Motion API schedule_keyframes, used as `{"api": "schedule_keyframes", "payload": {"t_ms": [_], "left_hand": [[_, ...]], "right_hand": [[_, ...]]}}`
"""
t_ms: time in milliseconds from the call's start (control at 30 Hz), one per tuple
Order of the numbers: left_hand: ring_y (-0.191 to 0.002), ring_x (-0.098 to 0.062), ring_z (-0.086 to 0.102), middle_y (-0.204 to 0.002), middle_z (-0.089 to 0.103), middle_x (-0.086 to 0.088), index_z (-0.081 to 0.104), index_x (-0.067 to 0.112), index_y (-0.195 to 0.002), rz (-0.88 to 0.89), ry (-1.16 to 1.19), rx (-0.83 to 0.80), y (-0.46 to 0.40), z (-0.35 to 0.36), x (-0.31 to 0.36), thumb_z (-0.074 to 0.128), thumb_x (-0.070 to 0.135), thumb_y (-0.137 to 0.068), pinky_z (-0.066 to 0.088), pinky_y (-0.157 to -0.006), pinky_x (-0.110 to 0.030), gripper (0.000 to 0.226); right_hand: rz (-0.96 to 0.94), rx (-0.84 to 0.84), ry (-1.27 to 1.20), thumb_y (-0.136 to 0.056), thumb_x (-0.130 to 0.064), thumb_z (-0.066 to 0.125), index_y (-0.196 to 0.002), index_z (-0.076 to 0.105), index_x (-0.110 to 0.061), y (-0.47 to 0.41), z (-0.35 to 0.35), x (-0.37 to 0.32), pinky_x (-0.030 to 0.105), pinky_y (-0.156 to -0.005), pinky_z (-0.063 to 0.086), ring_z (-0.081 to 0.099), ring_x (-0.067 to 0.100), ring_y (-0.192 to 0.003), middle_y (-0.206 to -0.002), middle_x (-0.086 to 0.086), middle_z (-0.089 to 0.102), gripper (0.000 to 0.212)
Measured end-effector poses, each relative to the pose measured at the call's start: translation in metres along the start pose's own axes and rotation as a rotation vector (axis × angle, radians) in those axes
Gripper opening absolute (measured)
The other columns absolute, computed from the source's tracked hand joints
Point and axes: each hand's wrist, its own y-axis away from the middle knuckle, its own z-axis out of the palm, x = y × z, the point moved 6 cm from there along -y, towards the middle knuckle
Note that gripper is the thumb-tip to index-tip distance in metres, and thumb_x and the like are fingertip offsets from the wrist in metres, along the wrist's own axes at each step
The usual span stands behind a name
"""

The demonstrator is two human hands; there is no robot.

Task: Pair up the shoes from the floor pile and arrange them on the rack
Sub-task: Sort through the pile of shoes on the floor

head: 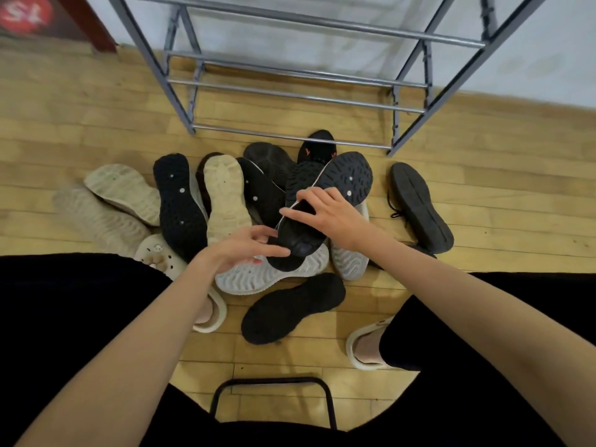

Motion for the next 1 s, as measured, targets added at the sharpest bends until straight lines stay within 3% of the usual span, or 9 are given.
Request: {"api": "schedule_keyframes", "payload": {"t_ms": [100, 300, 367, 467, 533, 600, 767, 900, 1000], "left_hand": [[-0.110, -0.014, 0.062, -0.119, 0.064, 0.003, 0.055, 0.027, -0.130, 0.078, 0.073, 0.047, -0.003, 0.000, 0.009, 0.079, 0.044, -0.072, 0.050, -0.089, -0.033, 0.065], [-0.113, -0.024, 0.064, -0.123, 0.065, -0.011, 0.055, 0.011, -0.130, 0.188, 0.473, -0.016, -0.001, -0.003, 0.027, 0.071, 0.013, -0.083, 0.054, -0.092, -0.036, 0.050], [-0.113, -0.025, 0.063, -0.122, 0.065, -0.011, 0.058, 0.009, -0.126, 0.222, 0.555, 0.047, 0.002, -0.015, 0.030, 0.068, 0.007, -0.083, 0.055, -0.091, -0.035, 0.044], [-0.116, -0.025, 0.061, -0.124, 0.064, -0.010, 0.058, 0.008, -0.127, 0.213, 0.600, 0.165, 0.006, -0.036, 0.022, 0.064, -0.002, -0.084, 0.054, -0.092, -0.035, 0.045], [-0.117, -0.026, 0.059, -0.127, 0.062, -0.010, 0.055, 0.009, -0.131, 0.190, 0.668, 0.208, 0.008, -0.046, 0.011, 0.061, -0.005, -0.085, 0.053, -0.094, -0.037, 0.048], [-0.118, -0.026, 0.058, -0.129, 0.061, -0.010, 0.053, 0.011, -0.133, 0.176, 0.731, 0.218, 0.010, -0.053, 0.001, 0.059, -0.005, -0.087, 0.051, -0.096, -0.041, 0.049], [-0.116, -0.031, 0.060, -0.125, 0.064, -0.011, 0.057, 0.008, -0.128, 0.172, 0.791, 0.263, 0.013, -0.066, -0.010, 0.060, -0.006, -0.086, 0.056, -0.086, -0.048, 0.045], [-0.115, -0.035, 0.059, -0.127, 0.060, -0.014, 0.058, 0.009, -0.126, 0.166, 0.864, 0.277, 0.014, -0.066, -0.012, 0.059, -0.010, -0.085, 0.055, -0.085, -0.056, 0.045], [-0.111, -0.038, 0.058, -0.126, 0.055, -0.014, 0.058, 0.008, -0.112, 0.199, 0.953, 0.338, 0.016, -0.071, -0.009, 0.057, -0.013, -0.084, 0.056, -0.082, -0.054, 0.035]], "right_hand": [[0.046, -0.010, -0.010, -0.079, -0.004, 0.063, -0.153, 0.012, -0.028, -0.011, -0.001, 0.004, 0.038, -0.098, 0.028, 0.031, 0.030, -0.136, -0.146, 0.011, 0.035, 0.093], [0.070, 0.122, -0.086, -0.074, -0.006, 0.069, -0.153, 0.012, -0.024, -0.024, -0.008, 0.002, 0.038, -0.101, 0.028, 0.036, 0.027, -0.133, -0.143, 0.008, 0.040, 0.099], [0.255, 0.183, -0.230, -0.075, -0.004, 0.065, -0.153, 0.011, -0.026, -0.025, -0.011, 0.012, 0.042, -0.107, 0.027, 0.031, 0.027, -0.136, -0.146, 0.011, 0.035, 0.098], [0.736, 0.265, -0.494, -0.080, -0.005, 0.059, -0.151, 0.016, -0.016, -0.013, -0.004, 0.030, 0.043, -0.112, 0.027, 0.029, 0.033, -0.133, -0.144, 0.017, 0.030, 0.084], [0.918, 0.200, -0.637, -0.083, -0.007, 0.057, -0.146, 0.020, -0.003, -0.005, 0.012, 0.027, 0.042, -0.110, 0.031, 0.033, 0.036, -0.128, -0.139, 0.022, 0.032, 0.074], [0.950, 0.027, -0.728, -0.088, -0.018, 0.058, -0.146, 0.015, 0.002, -0.005, 0.030, 0.010, 0.044, -0.107, 0.035, 0.035, 0.040, -0.128, -0.140, 0.025, 0.030, 0.075], [0.974, -0.352, -0.856, -0.082, -0.060, 0.060, -0.149, -0.010, 0.001, -0.034, 0.069, -0.045, 0.052, -0.109, 0.029, 0.018, 0.048, -0.138, -0.152, 0.031, -0.006, 0.114], [1.103, -0.369, -0.815, -0.075, -0.060, 0.069, -0.147, -0.015, 0.003, -0.050, 0.084, -0.064, 0.052, -0.108, 0.030, 0.010, 0.049, -0.140, -0.151, 0.034, -0.017, 0.127], [1.131, -0.300, -0.808, -0.074, -0.053, 0.074, -0.146, -0.017, 0.001, -0.047, 0.088, -0.070, 0.053, -0.106, 0.033, 0.010, 0.049, -0.140, -0.151, 0.033, -0.019, 0.128]]}}
